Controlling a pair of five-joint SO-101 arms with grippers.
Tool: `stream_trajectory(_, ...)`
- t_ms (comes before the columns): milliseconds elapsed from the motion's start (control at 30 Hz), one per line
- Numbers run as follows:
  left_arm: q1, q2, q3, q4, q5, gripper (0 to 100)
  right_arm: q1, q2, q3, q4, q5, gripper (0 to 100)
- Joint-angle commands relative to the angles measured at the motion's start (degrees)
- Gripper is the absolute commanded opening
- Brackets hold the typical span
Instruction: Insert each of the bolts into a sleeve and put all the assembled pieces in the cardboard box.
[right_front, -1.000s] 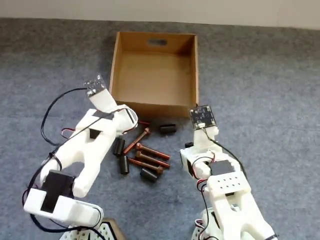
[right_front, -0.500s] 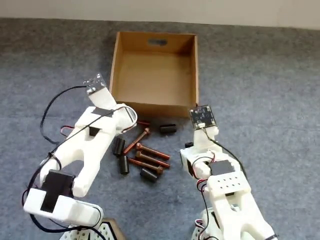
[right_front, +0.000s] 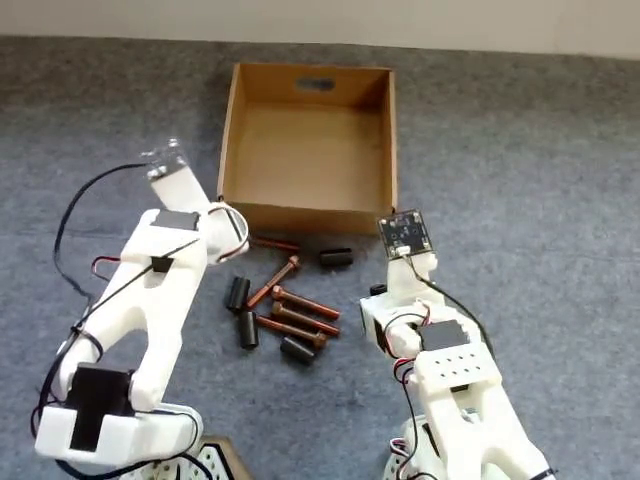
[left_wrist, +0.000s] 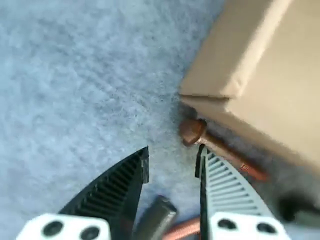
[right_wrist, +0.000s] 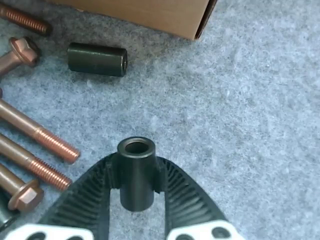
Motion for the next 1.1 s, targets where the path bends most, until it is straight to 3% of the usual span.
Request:
stream_trajectory(0,-0.66,-0.22,-1.89,-1.32,-12.66,16,0.66,-1.36,-0.13,-0.92,-0.09,0.6)
stream_trajectory(300,-0.48,0.40,-1.63,-6.59,-15.21,17,0.66,-1.36,-0.13,-0.92,-0.09,0.6)
stream_trajectory(533,-0.31,0.48,-1.63,-7.12,-20.48,17,0.66,-1.36,-0.04,-0.92,-0.09,0.6)
stream_trajectory(767,1.80,0.84,-1.71,-7.12,-20.84,17,0.66,-1.36,-0.04,-0.92,-0.09,0.6)
stream_trajectory(900,1.80,5.76,-3.12,-7.03,-25.49,17,0.66,-1.36,-0.04,-0.92,-0.09,0.6)
stream_trajectory(1067,1.45,9.01,-5.67,-7.03,-25.76,16,0.66,-1.36,-0.04,-0.92,-0.09,0.6)
